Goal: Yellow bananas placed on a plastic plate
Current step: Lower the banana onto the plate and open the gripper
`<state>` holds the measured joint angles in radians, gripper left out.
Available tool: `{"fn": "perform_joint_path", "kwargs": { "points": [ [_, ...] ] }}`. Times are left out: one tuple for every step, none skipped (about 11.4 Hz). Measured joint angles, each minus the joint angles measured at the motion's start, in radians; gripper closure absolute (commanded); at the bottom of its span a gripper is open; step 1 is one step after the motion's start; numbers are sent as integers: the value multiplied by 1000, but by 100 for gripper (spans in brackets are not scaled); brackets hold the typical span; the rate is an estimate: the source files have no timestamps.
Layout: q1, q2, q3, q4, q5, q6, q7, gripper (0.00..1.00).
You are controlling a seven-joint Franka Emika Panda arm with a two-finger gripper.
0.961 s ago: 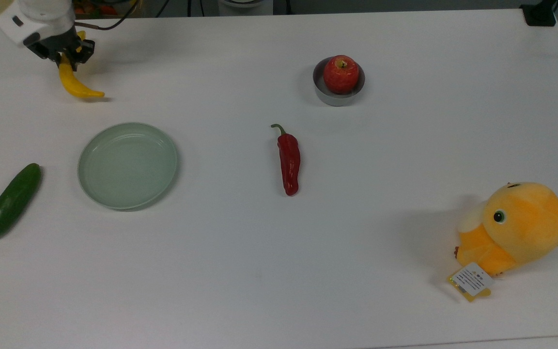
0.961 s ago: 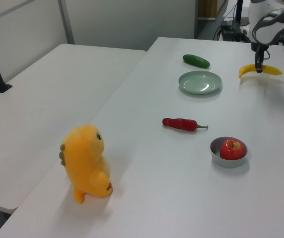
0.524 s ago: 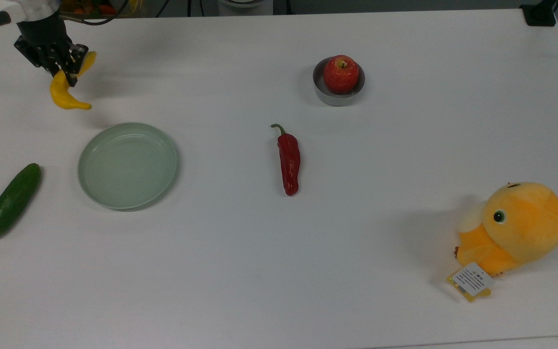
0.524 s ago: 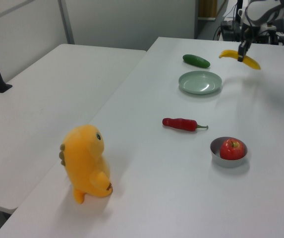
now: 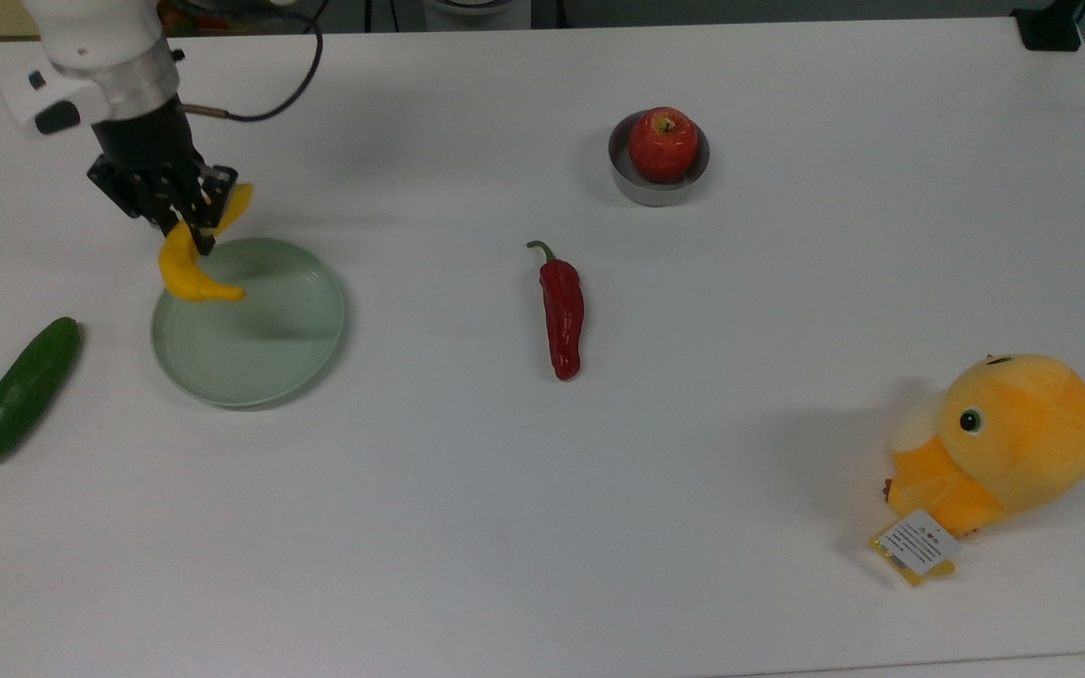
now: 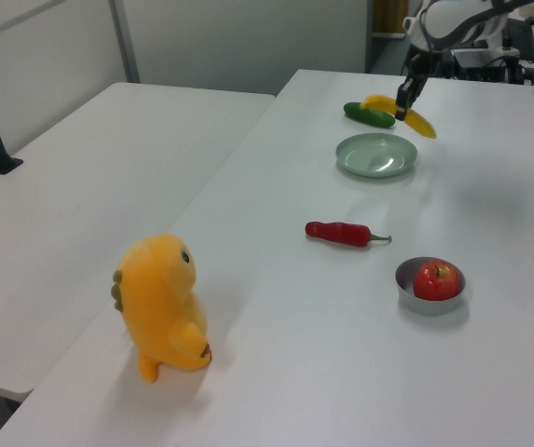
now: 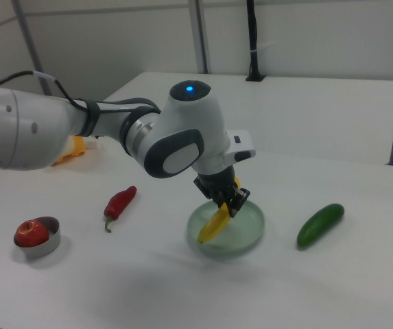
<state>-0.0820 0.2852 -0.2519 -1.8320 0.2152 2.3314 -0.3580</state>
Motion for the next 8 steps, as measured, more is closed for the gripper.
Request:
{"fn": "perform_joint_path", "kwargs": {
  "points": [
    [6, 27, 3, 19, 0, 0, 10, 82],
    [9, 60, 12, 32, 1, 28, 13, 82],
    [9, 79, 22, 36, 1, 62, 13, 82],
    [9, 97, 32, 38, 1, 84, 13, 82],
    [9, 112, 36, 39, 1, 91, 15, 82],
    [9, 122, 37, 44, 1, 95, 17, 79],
    [9, 130, 37, 51, 1, 95, 19, 66],
    [9, 138, 37, 58, 1, 95, 21, 50]
  ]
}}
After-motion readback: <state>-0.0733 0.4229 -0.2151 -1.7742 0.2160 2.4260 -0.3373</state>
